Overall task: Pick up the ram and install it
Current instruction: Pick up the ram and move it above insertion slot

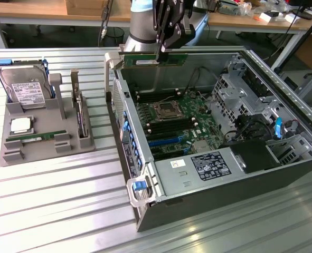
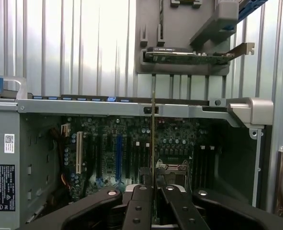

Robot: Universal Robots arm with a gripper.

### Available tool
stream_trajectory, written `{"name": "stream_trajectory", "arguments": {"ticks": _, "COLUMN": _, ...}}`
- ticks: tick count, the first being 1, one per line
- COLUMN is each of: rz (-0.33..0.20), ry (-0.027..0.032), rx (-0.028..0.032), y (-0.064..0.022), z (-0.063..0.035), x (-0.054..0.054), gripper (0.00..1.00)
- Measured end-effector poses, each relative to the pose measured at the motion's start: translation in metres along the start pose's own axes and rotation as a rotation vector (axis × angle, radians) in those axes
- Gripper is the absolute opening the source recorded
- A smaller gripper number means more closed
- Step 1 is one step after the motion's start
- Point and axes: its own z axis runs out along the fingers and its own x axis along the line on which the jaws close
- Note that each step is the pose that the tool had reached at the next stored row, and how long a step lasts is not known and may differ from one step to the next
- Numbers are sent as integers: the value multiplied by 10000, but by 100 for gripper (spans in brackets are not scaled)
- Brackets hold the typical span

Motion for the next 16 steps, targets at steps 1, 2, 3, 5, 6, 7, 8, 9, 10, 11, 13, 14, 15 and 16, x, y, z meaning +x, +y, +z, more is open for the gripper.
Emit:
{"name": "stream_trajectory", "arguments": {"ticks": 1, "rz": 0, "ry": 0, "rx": 0, "y": -14, "z": 0, "x": 1, "gripper": 13}}
{"name": "stream_trajectory", "arguments": {"ticks": 2, "rz": 0, "ry": 1, "rx": 0, "y": -23, "z": -1, "x": 1, "gripper": 13}}
{"name": "stream_trajectory", "arguments": {"ticks": 3, "rz": 0, "ry": 2, "rx": 0, "y": -37, "z": -1, "x": 1, "gripper": 13}}
{"name": "stream_trajectory", "arguments": {"ticks": 5, "rz": 0, "ry": 5, "rx": 0, "y": -74, "z": -2, "x": 3, "gripper": 13}}
{"name": "stream_trajectory", "arguments": {"ticks": 6, "rz": 0, "ry": 6, "rx": 0, "y": -87, "z": -2, "x": 3, "gripper": 13}}
{"name": "stream_trajectory", "arguments": {"ticks": 7, "rz": 0, "ry": 9, "rx": 0, "y": -101, "z": -3, "x": 4, "gripper": 13}}
{"name": "stream_trajectory", "arguments": {"ticks": 8, "rz": 0, "ry": 11, "rx": 0, "y": -114, "z": -3, "x": 5, "gripper": 13}}
{"name": "stream_trajectory", "arguments": {"ticks": 9, "rz": 0, "ry": 12, "rx": 0, "y": -122, "z": -3, "x": 5, "gripper": 13}}
{"name": "stream_trajectory", "arguments": {"ticks": 10, "rz": 0, "ry": 14, "rx": 0, "y": -130, "z": -3, "x": 5, "gripper": 13}}
{"name": "stream_trajectory", "arguments": {"ticks": 11, "rz": 0, "ry": 17, "rx": 0, "y": -147, "z": -4, "x": 6, "gripper": 13}}
{"name": "stream_trajectory", "arguments": {"ticks": 13, "rz": 1, "ry": 24, "rx": 0, "y": -181, "z": -4, "x": 7, "gripper": 13}}
{"name": "stream_trajectory", "arguments": {"ticks": 14, "rz": 1, "ry": 27, "rx": -1, "y": -196, "z": -5, "x": 7, "gripper": 13}}
{"name": "stream_trajectory", "arguments": {"ticks": 15, "rz": 1, "ry": 32, "rx": -1, "y": -209, "z": -5, "x": 8, "gripper": 13}}
{"name": "stream_trajectory", "arguments": {"ticks": 16, "rz": 1, "ry": 35, "rx": -1, "y": -221, "z": -5, "x": 8, "gripper": 13}}
